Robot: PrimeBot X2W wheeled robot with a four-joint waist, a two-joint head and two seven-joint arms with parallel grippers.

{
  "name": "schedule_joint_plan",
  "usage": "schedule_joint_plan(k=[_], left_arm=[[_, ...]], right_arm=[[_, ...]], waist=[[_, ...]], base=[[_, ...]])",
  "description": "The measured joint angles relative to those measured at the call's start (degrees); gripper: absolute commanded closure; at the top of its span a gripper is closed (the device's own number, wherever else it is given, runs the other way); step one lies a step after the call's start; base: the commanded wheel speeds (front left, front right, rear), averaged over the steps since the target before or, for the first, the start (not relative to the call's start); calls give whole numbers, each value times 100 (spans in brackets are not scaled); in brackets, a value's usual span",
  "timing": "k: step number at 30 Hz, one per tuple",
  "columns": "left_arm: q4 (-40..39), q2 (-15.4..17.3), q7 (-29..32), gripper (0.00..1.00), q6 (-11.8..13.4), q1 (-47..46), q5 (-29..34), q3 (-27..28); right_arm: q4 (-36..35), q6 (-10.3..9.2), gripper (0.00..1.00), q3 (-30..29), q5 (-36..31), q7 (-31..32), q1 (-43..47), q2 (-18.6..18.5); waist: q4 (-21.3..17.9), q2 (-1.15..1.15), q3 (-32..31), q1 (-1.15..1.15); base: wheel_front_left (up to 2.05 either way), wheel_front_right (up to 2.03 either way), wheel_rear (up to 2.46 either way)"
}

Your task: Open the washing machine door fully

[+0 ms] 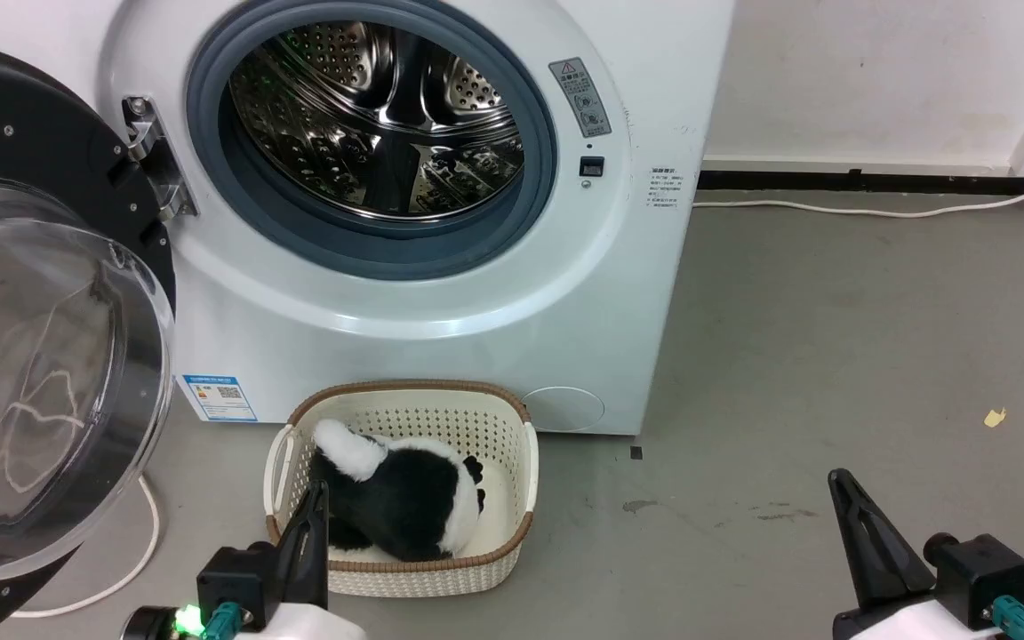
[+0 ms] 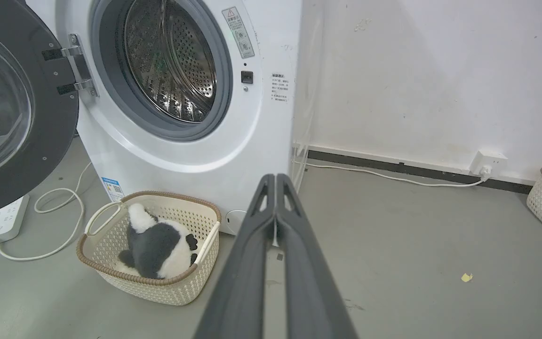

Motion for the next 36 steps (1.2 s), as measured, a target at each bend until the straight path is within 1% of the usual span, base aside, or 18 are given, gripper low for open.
schedule_joint_plan(k=[12, 14, 36], left_arm=[[-55, -29, 126, 100, -12, -41, 92, 112], [-69, -30, 142, 100, -48, -43, 100, 124], [-209, -65, 377, 100, -130, -69, 292, 301]], right_arm=[[-9, 0, 100, 15, -41, 137, -42, 0], [-14, 0, 100, 21, -42, 160, -91, 0], [-34, 0, 100, 66, -58, 416, -153, 1]], waist=[[-18, 0, 12, 0], [-20, 0, 14, 0], [-52, 0, 35, 0]], base=[[0, 0, 0], [0, 0, 0], [0, 0, 0]])
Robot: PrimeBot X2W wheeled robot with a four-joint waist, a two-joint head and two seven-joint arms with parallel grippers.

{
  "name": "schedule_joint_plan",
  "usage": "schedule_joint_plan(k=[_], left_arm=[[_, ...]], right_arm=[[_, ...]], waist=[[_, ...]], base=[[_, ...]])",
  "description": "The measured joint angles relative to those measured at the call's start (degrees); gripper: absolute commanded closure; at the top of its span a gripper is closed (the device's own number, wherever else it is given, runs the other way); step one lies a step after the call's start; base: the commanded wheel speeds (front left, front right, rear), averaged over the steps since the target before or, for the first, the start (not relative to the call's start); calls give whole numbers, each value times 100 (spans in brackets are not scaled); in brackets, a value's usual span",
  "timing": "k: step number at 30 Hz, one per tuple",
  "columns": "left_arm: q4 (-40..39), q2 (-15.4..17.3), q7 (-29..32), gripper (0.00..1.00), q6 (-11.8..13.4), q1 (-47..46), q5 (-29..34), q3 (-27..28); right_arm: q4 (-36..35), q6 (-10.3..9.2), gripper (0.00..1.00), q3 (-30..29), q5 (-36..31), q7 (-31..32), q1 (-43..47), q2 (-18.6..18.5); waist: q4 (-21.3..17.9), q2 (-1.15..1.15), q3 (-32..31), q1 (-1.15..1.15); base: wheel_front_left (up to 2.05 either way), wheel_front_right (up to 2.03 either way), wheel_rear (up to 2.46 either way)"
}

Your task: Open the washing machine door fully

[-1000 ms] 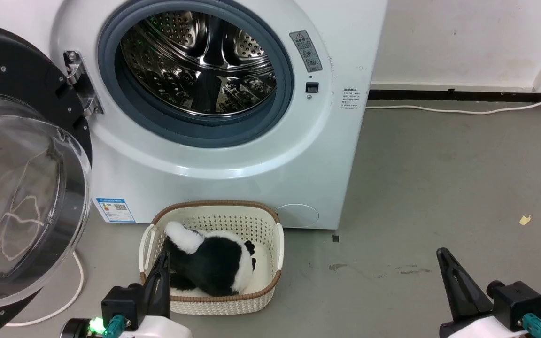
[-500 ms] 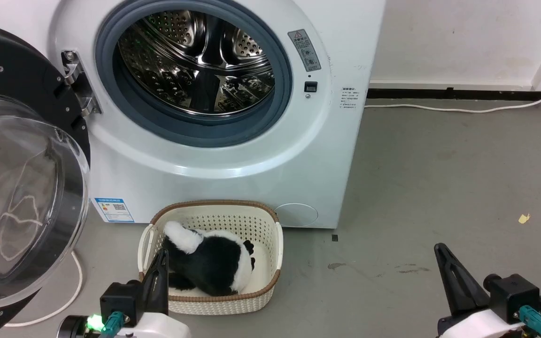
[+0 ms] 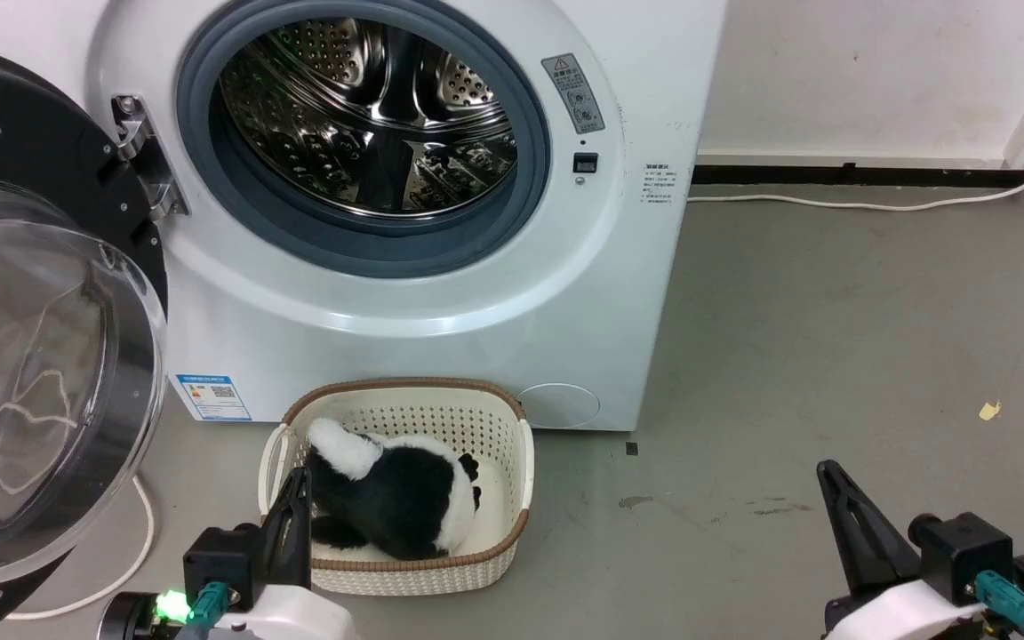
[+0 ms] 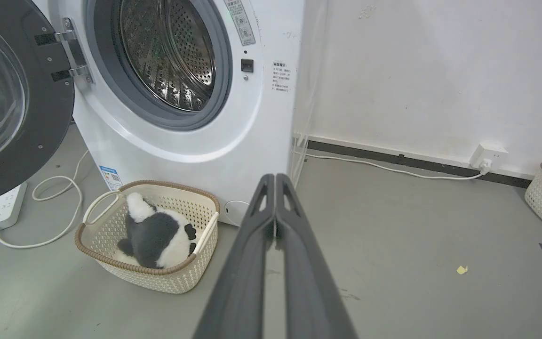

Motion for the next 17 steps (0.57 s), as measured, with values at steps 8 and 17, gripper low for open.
schedule_joint_plan(k=[8, 17], left_arm=[[-47, -24, 101, 100, -52, -63, 67, 65], [-98, -76, 199, 100, -74, -88, 152, 160]], right_arm=[[-21, 0, 100, 19, -1, 107, -81, 0], [-29, 0, 100, 37, -36, 204, -90, 0]], waist=[[-15, 0, 10, 0], [-28, 0, 18, -1]], base=[[0, 0, 0], [0, 0, 0]])
